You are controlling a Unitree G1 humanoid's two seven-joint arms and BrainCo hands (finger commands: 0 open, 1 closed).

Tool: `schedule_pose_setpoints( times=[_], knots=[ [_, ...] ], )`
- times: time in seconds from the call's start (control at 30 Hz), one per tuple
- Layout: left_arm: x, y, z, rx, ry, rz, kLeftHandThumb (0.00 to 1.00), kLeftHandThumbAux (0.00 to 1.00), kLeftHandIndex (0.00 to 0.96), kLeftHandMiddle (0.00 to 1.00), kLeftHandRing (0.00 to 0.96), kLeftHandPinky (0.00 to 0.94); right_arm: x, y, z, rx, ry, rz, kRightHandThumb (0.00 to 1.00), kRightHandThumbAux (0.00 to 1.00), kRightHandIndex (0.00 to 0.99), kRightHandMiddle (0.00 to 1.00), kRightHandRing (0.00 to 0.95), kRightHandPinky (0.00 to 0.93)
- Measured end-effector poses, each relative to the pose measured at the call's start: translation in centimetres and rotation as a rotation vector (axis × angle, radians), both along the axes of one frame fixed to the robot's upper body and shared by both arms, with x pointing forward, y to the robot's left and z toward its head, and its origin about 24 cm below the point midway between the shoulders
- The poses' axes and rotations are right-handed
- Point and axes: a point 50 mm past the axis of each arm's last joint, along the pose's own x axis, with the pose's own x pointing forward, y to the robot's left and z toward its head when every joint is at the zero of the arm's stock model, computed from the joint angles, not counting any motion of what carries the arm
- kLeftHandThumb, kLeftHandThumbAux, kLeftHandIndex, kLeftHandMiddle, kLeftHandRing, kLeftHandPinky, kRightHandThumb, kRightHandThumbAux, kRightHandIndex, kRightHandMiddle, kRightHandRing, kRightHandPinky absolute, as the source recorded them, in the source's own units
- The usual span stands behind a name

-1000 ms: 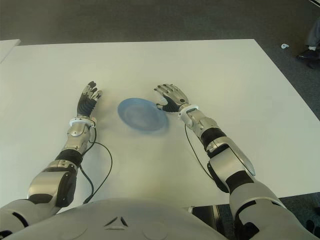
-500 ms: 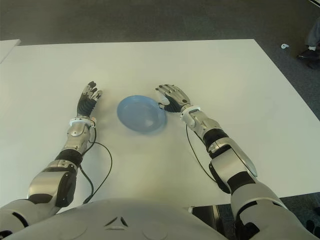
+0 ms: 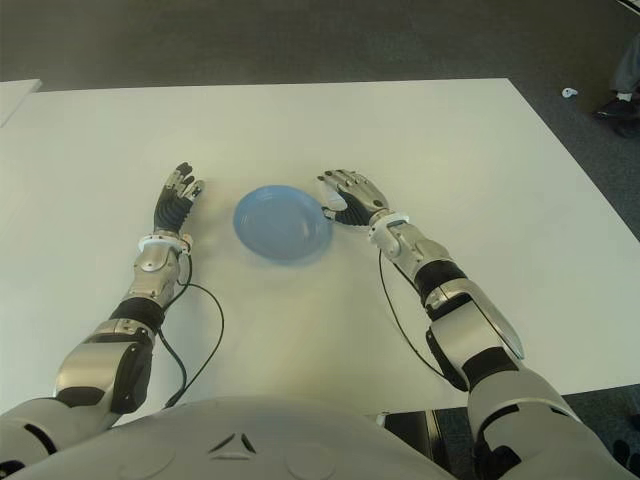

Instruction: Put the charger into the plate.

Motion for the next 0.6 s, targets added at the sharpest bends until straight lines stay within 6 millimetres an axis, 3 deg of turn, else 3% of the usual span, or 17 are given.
schedule_pose_setpoints(
  times=[0.6],
  knots=[
    [0.1,0.1,0.0,0.003,0.005,-0.001,0.000,0.537,0.000,0.034,0.014,0.013,-1.0,-1.6,0.0,0.008,0.001,-0.002,0.000,0.533,0.000,0.000,0.000,0.000]
  ],
)
